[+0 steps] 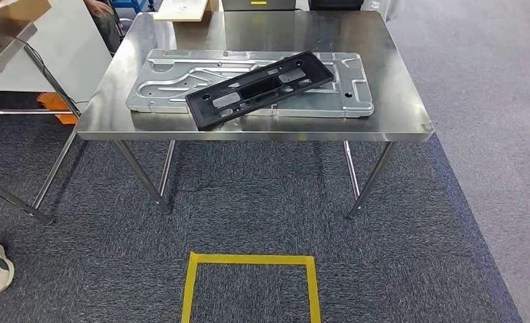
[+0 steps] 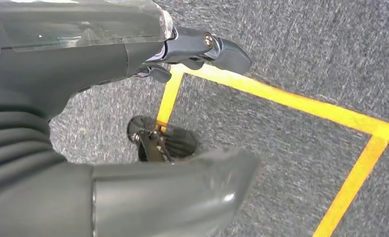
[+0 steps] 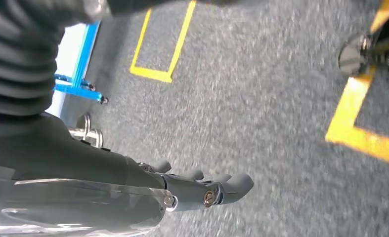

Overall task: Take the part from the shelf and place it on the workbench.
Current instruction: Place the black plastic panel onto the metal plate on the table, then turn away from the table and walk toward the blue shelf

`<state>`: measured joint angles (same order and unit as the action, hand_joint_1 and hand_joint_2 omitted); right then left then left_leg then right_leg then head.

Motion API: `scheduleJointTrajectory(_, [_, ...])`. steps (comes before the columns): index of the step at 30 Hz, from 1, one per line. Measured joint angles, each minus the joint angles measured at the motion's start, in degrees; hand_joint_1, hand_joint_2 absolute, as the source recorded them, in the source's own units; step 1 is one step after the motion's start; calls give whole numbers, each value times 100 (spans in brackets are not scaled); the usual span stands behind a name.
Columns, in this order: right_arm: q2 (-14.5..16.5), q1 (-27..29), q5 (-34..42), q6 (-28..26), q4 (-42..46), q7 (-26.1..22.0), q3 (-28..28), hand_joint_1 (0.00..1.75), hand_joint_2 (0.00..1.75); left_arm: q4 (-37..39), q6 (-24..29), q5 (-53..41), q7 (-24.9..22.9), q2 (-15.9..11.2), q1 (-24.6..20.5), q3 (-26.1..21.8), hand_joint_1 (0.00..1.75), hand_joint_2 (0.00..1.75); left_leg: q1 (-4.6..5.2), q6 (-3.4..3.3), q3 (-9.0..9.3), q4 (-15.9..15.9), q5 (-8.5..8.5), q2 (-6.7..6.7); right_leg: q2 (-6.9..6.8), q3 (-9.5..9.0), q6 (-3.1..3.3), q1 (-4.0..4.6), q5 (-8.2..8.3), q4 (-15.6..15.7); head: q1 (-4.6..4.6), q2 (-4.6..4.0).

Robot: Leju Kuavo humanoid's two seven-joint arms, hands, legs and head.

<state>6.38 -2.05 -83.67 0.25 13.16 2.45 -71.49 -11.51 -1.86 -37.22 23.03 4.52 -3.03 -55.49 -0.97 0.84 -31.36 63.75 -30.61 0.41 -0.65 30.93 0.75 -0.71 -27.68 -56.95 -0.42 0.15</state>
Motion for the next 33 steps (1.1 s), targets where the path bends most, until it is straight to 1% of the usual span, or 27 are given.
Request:
scheduleJointTrajectory(1, [1, -1, -1, 1, -1, 0, 1, 0, 175, 0, 3, 0, 0, 0, -5, -5, 0, 175, 9, -24, 227, -356, 61, -3, 1, 35, -24, 2, 11, -33, 0, 0])
scheduleJointTrajectory(2, [1, -2, -2, 1, -1, 0, 1, 0, 175, -1, 4, -1, -1, 0, -7, -8, 0, 175, 21, -52, 359, -599, 73, -6, 2, 59, -52, 6, 24, -60, 0, 0])
scheduleJointTrajectory(4, [1, -7, -2, 1, -1, 0, 2, 0, 175, 1, 8, -4, -2, 0, -8, -12, 0, 175, 52, -129, 364, -693, 74, -12, 3, 87, -126, 12, 64, -72, 0, 0])
scheduleJointTrajectory(6, [-2, -10, -2, 0, -1, 0, 2, 0, 175, 2, 8, -7, -4, 2, -9, -15, 0, 175, 29, -226, 329, -746, 113, -3, 14, 122, -191, 9, 40, -117, 1, 0])
scheduleJointTrajectory(7, [-2, -9, -2, -1, -1, 0, 2, 0, 175, 2, 7, -7, -5, 3, -11, -15, 0, 175, 15, -275, 309, -768, 149, 4, 25, 181, -214, 7, -73, -248, 1, 0])
scheduleJointTrajectory(8, [-3, -5, -2, -1, -2, 0, 2, 0, 175, 2, 8, -7, -5, 4, -10, -16, 0, 175, 5, -319, 286, -783, 183, 12, 35, 290, -231, 1, -261, -506, 2, 0])
scheduleJointTrajectory(10, [-2, 1, -3, 1, -3, 0, 2, 0, 175, 2, 9, -6, -6, 4, -5, -18, 0, 175, 24, -360, 224, -773, 226, 22, 46, 604, -257, -7, -706, -1271, 2, 0])
scheduleJointTrajectory(11, [-2, 4, -3, 1, -3, 0, 2, 0, 175, 2, 10, -6, -7, 4, -1, -22, 0, 175, 34, -363, 198, -765, 240, 25, 46, 720, -266, -10, -828, -1581, 2, 0])
scheduleJointTrajectory(12, [-2, 8, -4, 1, -3, 0, 2, 0, 175, 2, 10, -6, -7, 4, 1, -28, 0, 175, 42, -362, 182, -753, 250, 26, 45, 741, -267, -9, -833, -1697, 1, 0])
scheduleJointTrajectory(13, [-3, 11, -4, 1, -3, 0, 2, 0, 175, 2, 10, -7, -7, 4, 2, -36, 0, 175, 48, -358, 175, -738, 254, 24, 45, 644, -257, -7, -721, -1576, 2, 0])
scheduleJointTrajectory(15, [-5, 14, -3, 0, -3, 0, 2, 0, 175, 2, 9, -7, -7, 7, 2, -48, 0, 175, 55, -345, 180, -708, 249, 19, 46, 215, -200, 4, -347, -809, 2, 0])
scheduleJointTrajectory(16, [-8, 13, -3, -1, -3, 0, 2, 0, 175, 2, 9, -6, -7, 10, 0, -51, 0, 175, 67, -325, 172, -686, 243, 17, 46, 24, -165, 18, -215, -428, 2, 0])
scheduleJointTrajectory(17, [-9, 10, -3, -1, -3, -1, 2, 0, 175, 2, 9, -6, -8, 14, -4, -53, 0, 175, 76, -298, 157, -671, 242, 19, 47, -87, -136, 33, -149, -180, 1, 0])
scheduleJointTrajectory(19, [-12, 5, -4, -1, -3, -2, 2, 0, 175, 2, 9, -6, -10, 17, -11, -56, 0, 175, 89, -236, 128, -657, 253, 23, 50, -113, -107, 59, -140, -58, 0, 0])
scheduleJointTrajectory(20, [-11, 6, -4, -1, -3, -2, 2, 0, 175, 1, 9, -7, -10, 16, -13, -57, 0, 175, 90, -205, 122, -658, 254, 22, 50, -104, -86, 44, -125, -49, 0, 0])
scheduleJointTrajectory(21, [-9, 6, -4, -1, -3, -1, 2, 0, 175, 1, 9, -7, -11, 16, -12, -59, 0, 175, 87, -176, 109, -631, 223, 16, 46, -104, -60, 27, -105, -25, 0, 0])
scheduleJointTrajectory(22, [-8, 7, -4, -1, -3, 0, 2, 0, 175, 1, 8, -7, -10, 16, -12, -59, 0, 175, 83, -146, 58, -516, 130, 10, 40, -102, -27, 9, -81, 0, 0, 0])
scheduleJointTrajectory(23, [-5, 7, -4, 0, -3, 0, 2, 0, 175, 1, 7, -7, -10, 17, -12, -60, 0, 175, 77, -119, -41, -294, -24, 3, 32, -98, 3, -8, -60, 22, 0, 0])
scheduleJointTrajectory(25, [-5, 7, -4, 0, -3, 0, 2, 0, 175, 2, 6, -6, -11, 19, -8, -60, 0, 175, 53, -77, -368, 438, -413, -2, 25, -68, 28, -1, -46, 15, 0, 0])
scheduleJointTrajectory(26, [-5, 8, -4, 0, -3, 0, 2, 0, 175, 2, 7, -6, -12, 18, -4, -60, 0, 175, 44, -59, -516, 771, -532, -2, 25, -53, 29, 1, -45, 3, 0, 0])
scheduleJointTrajectory(27, [-6, 8, -4, -1, -3, 0, 1, 0, 175, 2, 8, -6, -12, 17, 2, -61, 0, 175, 37, -48, -594, 954, -554, -1, 26, -43, 29, 3, -45, -11, 0, 0])
scheduleJointTrajectory(28, [-5, 8, -4, -1, -3, 0, 1, 0, 175, 2, 8, -6, -13, 17, 5, -61, 0, 175, 30, -44, -567, 909, -460, -1, 28, -37, 27, 3, -47, -25, 0, 0])
scheduleJointTrajectory(29, [-5, 7, -4, -1, -3, 0, 1, 0, 175, 2, 9, -7, -13, 15, 6, -62, 0, 175, 25, -48, -435, 643, -276, -1, 31, -37, 21, 2, -51, -39, 0, 0])
scheduleJointTrajectory(30, [-4, 6, -4, -1, -3, 0, 1, 0, 175, 2, 9, -7, -13, 13, 3, -62, 0, 175, 22, -61, -235, 230, -73, -1, 34, -39, 9, 1, -58, -53, 0, 0])
scheduleJointTrajectory(31, [-4, 5, -4, -1, -3, 0, 2, 0, 175, 2, 8, -7, -13, 11, -2, -62, 0, 175, 30, -79, -49, -165, 72, -1, 37, -35, -13, 11, -69, -75, 0, 0])
scheduleJointTrajectory(32, [-4, 3, -4, -1, -3, 0, 2, 0, 175, 2, 8, -7, -12, 10, -8, -62, 0, 175, 40, -102, 80, -444, 155, -3, 40, -26, -41, 19, -74, -90, 0, 0])
scheduleJointTrajectory(33, [-4, 2, -4, 0, -3, 0, 2, 0, 175, 2, 8, -7, -11, 9, -10, -62, 0, 175, 52, -125, 140, -592, 174, -5, 41, -15, -72, 26, -75, -100, 0, 0])
